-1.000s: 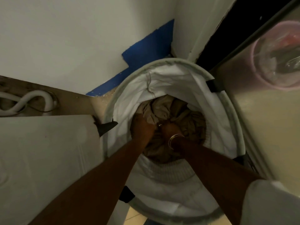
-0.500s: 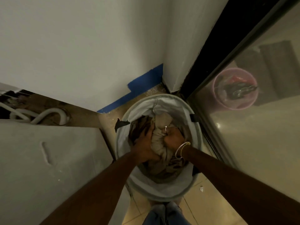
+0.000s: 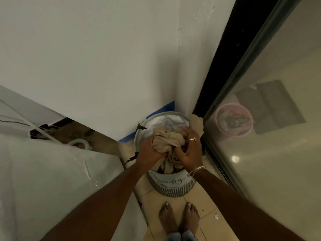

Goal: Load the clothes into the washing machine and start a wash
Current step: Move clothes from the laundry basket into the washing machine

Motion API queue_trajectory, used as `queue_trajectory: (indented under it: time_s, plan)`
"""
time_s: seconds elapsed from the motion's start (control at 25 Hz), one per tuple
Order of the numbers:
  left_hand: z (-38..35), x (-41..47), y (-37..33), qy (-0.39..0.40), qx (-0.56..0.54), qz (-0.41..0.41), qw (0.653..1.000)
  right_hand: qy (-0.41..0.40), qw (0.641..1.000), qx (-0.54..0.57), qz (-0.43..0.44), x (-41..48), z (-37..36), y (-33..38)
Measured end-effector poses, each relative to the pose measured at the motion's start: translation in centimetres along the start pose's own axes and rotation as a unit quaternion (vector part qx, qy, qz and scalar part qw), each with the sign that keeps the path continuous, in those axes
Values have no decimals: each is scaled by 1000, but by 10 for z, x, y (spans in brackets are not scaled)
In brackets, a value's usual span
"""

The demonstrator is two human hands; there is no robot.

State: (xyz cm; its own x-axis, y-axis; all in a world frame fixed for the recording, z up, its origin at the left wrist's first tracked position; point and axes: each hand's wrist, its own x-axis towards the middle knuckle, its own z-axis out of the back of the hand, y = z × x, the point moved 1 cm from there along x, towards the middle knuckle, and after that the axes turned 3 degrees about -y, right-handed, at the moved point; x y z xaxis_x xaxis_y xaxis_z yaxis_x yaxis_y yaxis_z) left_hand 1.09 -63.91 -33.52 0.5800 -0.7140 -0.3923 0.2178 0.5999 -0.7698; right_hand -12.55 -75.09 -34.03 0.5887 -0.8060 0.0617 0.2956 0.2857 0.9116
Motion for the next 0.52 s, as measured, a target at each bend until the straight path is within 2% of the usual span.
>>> queue_trajectory:
  time_s: [0.12, 0.24, 0.36, 0.44, 0.52]
  plan:
    - [33, -17, -37, -38, -46, -16, 998, -5, 1000, 7, -28, -24, 24, 19]
    - [57, -28, -79, -65, -69, 10, 995, -3, 999, 30, -19, -38, 38, 39]
    - [84, -52, -113, -134, -153, 42, 978, -5, 999, 26, -47, -48, 44, 58]
    - [101, -69, -126, -139, -206, 71, 966, -2, 998, -1, -65, -55, 43, 76]
    - [118, -91, -144, -130, -241, 58, 960, -8, 998, -15, -66, -61, 44, 101]
